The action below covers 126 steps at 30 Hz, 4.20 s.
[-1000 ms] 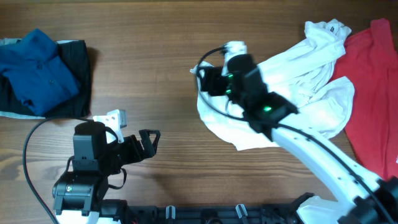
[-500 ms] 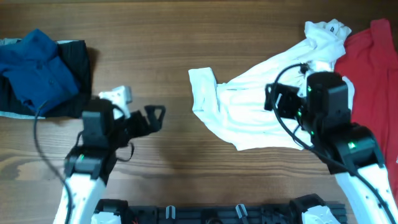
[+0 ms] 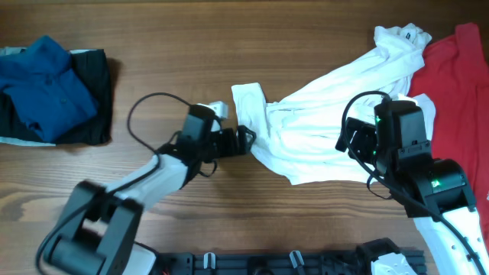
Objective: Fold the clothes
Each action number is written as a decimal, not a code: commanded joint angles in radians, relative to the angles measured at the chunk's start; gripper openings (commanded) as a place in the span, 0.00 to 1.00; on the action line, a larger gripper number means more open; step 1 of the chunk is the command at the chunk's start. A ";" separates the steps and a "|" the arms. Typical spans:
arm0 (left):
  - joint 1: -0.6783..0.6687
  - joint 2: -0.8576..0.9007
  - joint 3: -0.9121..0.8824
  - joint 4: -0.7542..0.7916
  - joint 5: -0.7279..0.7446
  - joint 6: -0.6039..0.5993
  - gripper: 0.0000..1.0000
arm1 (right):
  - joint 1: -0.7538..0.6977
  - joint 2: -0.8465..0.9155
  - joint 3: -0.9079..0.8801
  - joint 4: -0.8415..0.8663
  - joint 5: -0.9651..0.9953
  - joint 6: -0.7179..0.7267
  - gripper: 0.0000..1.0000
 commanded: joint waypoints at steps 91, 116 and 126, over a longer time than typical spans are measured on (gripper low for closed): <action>0.570 -0.193 0.168 -0.257 0.093 0.036 1.00 | -0.003 -0.007 0.006 -0.074 0.084 0.101 1.00; -0.241 0.024 0.160 -0.449 -0.148 -0.437 0.99 | -0.003 -0.007 0.006 -0.087 0.077 0.108 1.00; -0.200 0.113 0.161 -0.295 -0.301 -0.443 0.04 | -0.003 -0.007 0.006 -0.103 0.078 0.107 1.00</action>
